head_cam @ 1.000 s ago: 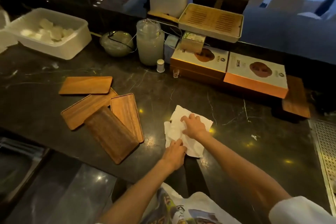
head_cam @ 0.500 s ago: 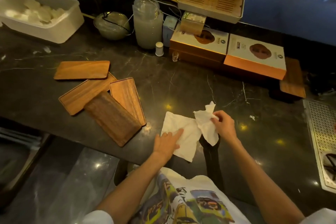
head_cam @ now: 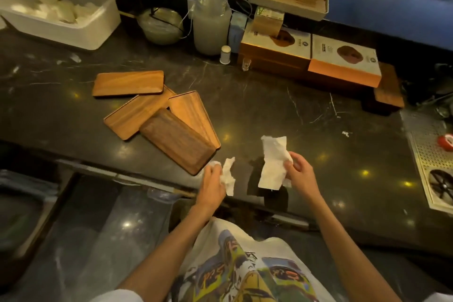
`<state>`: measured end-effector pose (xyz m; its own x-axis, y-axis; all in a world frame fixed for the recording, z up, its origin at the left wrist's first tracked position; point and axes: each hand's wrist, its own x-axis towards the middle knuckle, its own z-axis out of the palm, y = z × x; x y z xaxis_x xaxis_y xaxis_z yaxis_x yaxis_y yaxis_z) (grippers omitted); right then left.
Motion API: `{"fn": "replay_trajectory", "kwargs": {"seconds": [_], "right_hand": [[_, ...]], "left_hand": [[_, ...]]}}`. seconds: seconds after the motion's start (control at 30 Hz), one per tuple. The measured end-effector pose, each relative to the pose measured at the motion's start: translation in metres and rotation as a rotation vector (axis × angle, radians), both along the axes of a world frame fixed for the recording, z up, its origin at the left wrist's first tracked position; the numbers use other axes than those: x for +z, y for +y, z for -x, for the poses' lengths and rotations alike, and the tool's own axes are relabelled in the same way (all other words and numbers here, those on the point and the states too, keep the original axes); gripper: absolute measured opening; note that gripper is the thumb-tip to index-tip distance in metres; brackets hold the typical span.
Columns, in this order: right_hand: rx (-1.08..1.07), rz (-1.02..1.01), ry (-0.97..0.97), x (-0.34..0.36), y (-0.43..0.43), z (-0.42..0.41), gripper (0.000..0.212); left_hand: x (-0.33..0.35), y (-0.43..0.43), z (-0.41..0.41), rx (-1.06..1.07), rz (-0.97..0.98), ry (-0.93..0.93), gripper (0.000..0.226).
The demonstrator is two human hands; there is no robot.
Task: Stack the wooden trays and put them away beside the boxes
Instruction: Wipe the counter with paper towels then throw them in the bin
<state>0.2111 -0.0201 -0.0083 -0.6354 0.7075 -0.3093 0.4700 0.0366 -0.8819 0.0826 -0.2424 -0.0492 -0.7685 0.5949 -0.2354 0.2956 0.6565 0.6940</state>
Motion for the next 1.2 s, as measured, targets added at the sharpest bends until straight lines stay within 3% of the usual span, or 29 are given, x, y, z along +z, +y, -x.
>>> {"fn": "replay_trajectory", "kwargs": {"seconds": [0.1,0.27,0.37,0.5,0.6,0.77,1.03,1.2], "right_hand": [[-0.012,-0.005,0.024,0.003,-0.058,-0.002,0.033],[-0.004,0.184,-0.047,0.005,-0.172,-0.012,0.032],[0.076,0.329,-0.077,0.011,-0.228,-0.012,0.041],[0.097,0.333,-0.196,0.006,-0.289,-0.008,0.041],[0.071,0.261,-0.275,-0.004,-0.316,0.000,0.039],[0.116,0.201,-0.399,-0.030,-0.331,0.017,0.026],[0.201,0.293,-0.529,-0.138,-0.338,0.059,0.023],[0.194,0.430,-0.622,-0.259,-0.330,0.078,0.025]], "left_hand": [[0.011,-0.059,0.008,0.075,-0.070,-0.113,0.047],[0.005,-0.156,0.016,0.154,-0.094,-0.286,0.029],[-0.003,-0.197,0.022,0.309,-0.110,-0.421,0.030],[-0.003,-0.247,0.018,0.418,-0.118,-0.630,0.033],[-0.008,-0.276,0.016,0.423,-0.161,-0.616,0.041],[-0.037,-0.296,0.020,0.536,-0.143,-0.630,0.035],[-0.119,-0.314,0.017,0.728,-0.135,-0.552,0.044],[-0.223,-0.302,0.010,0.860,-0.104,-0.686,0.029]]}}
